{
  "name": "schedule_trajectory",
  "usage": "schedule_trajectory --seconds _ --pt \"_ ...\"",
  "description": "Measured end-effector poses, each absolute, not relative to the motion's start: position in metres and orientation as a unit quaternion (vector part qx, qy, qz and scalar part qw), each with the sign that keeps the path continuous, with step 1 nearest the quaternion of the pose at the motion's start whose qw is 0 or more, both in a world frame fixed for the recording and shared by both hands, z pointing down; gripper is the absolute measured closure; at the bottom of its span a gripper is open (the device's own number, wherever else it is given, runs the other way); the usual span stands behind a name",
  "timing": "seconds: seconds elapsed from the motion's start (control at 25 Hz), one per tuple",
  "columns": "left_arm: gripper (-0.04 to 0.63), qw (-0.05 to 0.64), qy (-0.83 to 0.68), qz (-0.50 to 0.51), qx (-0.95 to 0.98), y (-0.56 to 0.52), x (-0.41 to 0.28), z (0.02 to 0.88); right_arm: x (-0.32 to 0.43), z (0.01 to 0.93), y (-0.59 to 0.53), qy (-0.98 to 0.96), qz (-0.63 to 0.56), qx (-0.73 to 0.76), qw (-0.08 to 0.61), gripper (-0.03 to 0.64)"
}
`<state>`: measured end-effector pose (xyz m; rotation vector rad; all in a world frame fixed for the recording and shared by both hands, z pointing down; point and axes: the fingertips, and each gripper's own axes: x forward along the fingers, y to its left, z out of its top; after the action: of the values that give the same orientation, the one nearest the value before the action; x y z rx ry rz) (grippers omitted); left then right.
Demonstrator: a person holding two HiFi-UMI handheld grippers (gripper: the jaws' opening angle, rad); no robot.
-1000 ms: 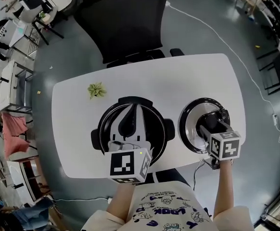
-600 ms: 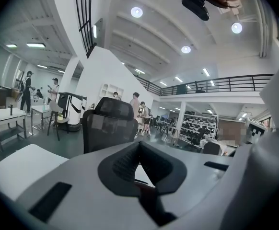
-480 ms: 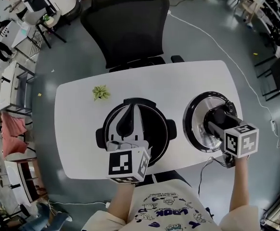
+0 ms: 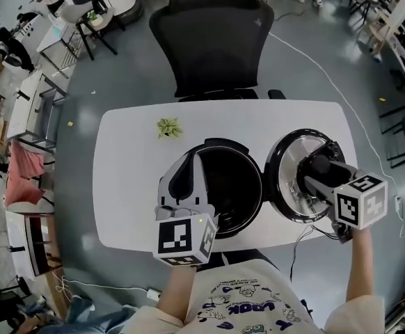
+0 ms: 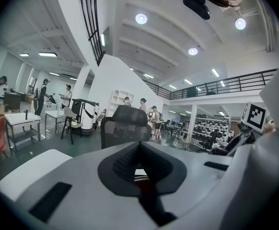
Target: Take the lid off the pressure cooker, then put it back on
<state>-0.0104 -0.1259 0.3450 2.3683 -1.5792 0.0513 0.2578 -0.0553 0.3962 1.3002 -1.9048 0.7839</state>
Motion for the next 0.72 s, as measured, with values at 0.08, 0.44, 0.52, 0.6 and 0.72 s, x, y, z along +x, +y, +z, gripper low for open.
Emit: schedule_trajectory --seconds 0.08,0.44,0.52,0.6,0.72 --pt "0.581 0.146 -0.56 0.017 0.815 -0.121 -0.025 0.345 0.242 0.391 -0.059 -0.744 0.294 0.487 0.35 0.324" --pt "0.581 0.145 -0.612 0.006 0.777 -0.102 -0.092 0.345 0.161 0.378 -0.075 -0.791 0.257 0.415 0.369 0.324" --pt "0.581 0.146 -0.622 0.005 0.769 -0.098 -0.106 0.346 0.143 0.377 -0.076 -0.797 0.254 0.4 0.374 0.324" --pt "0.581 0.146 -0.631 0.004 0.762 -0.093 -0.117 0.347 0.127 0.379 -0.076 -0.802 0.249 0.386 0.38 0.324" --pt "0.581 0.146 -0.642 0.003 0.753 -0.086 -0.133 0.348 0.105 0.382 -0.073 -0.809 0.242 0.367 0.39 0.324"
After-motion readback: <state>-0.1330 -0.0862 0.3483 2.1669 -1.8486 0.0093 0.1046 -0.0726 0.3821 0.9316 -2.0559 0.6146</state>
